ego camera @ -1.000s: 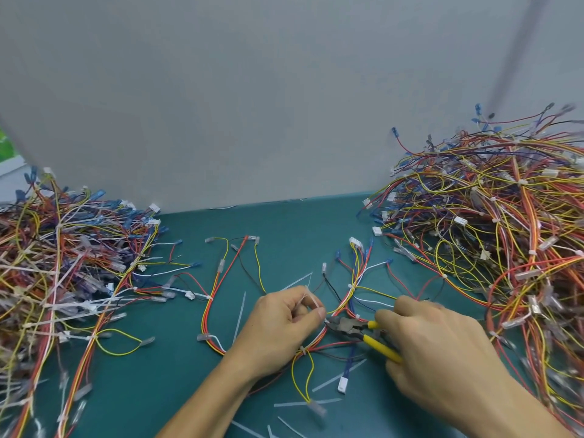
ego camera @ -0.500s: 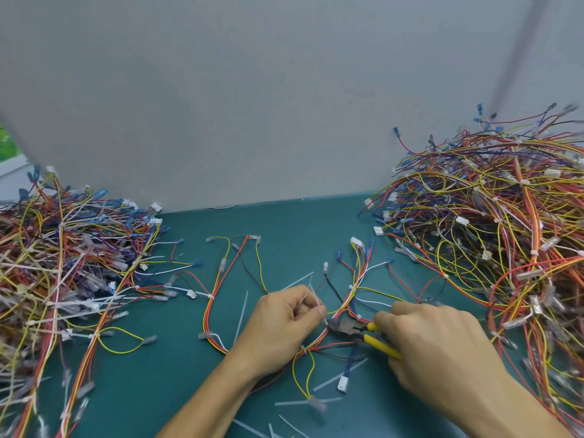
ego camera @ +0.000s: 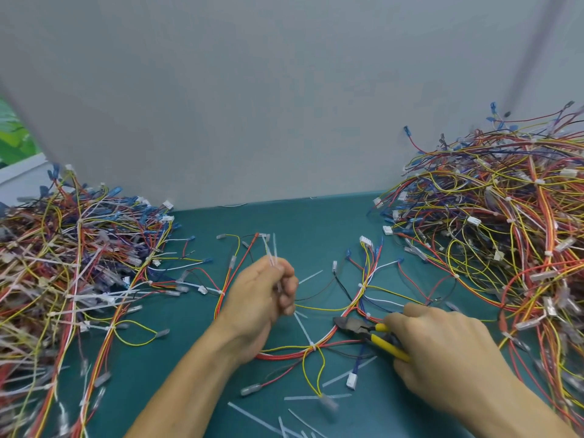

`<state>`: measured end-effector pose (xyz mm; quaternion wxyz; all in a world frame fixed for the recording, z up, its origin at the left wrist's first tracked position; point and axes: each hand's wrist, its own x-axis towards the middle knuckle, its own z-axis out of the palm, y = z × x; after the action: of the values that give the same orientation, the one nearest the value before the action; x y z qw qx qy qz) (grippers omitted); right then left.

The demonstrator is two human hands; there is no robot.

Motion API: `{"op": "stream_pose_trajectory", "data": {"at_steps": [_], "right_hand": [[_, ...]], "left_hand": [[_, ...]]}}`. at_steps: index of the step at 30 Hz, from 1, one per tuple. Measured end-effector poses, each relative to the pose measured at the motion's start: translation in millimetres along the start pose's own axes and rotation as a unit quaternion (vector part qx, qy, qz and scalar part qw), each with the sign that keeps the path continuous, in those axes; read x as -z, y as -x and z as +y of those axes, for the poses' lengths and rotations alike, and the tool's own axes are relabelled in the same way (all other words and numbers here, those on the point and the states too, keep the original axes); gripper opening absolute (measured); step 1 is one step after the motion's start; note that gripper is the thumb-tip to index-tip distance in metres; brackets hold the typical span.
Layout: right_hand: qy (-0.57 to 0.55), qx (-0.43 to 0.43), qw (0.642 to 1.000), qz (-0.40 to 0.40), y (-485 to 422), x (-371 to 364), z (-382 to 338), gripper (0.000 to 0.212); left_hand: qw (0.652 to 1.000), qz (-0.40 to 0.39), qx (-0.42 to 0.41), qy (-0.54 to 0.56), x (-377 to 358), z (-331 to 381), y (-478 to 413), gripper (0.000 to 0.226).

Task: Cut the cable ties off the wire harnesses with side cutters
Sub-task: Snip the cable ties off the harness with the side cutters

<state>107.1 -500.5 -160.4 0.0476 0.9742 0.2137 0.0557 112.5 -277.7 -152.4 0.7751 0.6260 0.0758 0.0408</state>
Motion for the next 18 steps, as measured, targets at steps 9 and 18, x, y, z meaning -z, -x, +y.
{"op": "stream_pose_trajectory", "data": {"at_steps": [9, 18], "right_hand": [[-0.070, 0.028, 0.997, 0.024, -3, 24, 7, 0.025], [-0.037, 0.093, 0.991, -0.085, -28, 46, 5, 0.020]], "left_hand": [[0.896, 0.024, 0.079, -0.436, 26, 16, 10, 0.033], [0.919, -0.071, 0.052, -0.383, 9, -8, 9, 0.016]]}}
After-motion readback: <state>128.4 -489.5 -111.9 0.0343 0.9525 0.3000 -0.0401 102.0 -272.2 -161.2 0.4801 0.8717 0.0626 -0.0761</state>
